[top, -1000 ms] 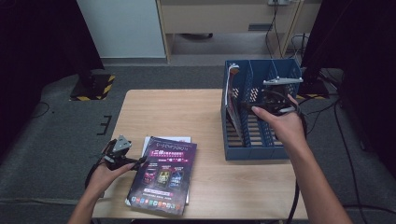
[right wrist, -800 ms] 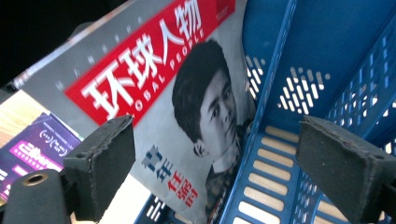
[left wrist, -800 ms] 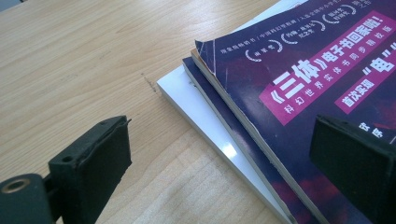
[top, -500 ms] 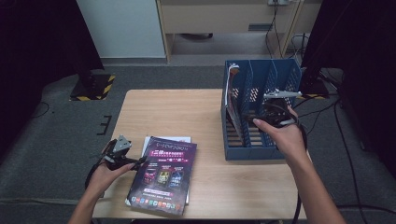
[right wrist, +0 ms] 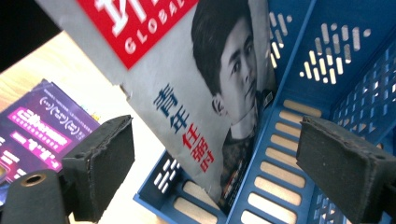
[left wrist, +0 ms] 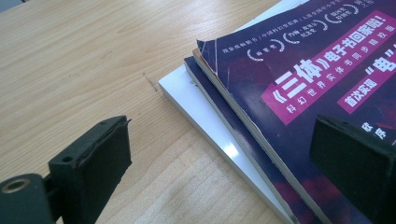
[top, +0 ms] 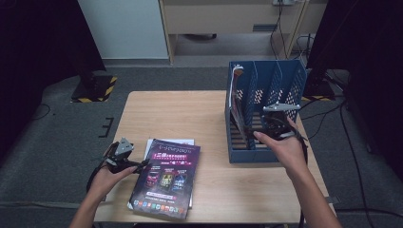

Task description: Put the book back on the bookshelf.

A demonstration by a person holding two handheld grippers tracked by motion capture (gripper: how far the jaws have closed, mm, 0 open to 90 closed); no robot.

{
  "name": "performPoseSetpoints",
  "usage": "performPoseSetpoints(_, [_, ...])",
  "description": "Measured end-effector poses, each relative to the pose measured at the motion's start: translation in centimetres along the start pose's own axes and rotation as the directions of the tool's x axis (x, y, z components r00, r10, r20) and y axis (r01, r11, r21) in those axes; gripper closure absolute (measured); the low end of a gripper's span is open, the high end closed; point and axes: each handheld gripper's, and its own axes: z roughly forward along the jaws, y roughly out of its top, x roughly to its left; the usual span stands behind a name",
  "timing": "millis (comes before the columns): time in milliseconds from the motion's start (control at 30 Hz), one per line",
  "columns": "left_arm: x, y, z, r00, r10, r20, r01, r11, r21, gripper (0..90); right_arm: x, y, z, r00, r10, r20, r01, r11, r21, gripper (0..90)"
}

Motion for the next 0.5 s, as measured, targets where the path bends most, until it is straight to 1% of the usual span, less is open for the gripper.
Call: performPoseSetpoints(500, [-0.1,0.1,0.0,1.0,0.002,-0.002,-0.002,1.0,-0.003,5.2,1.0,-2.3,0.0,0.9997,-0.02,-0.016,0.021,1.0,0.019,14.3])
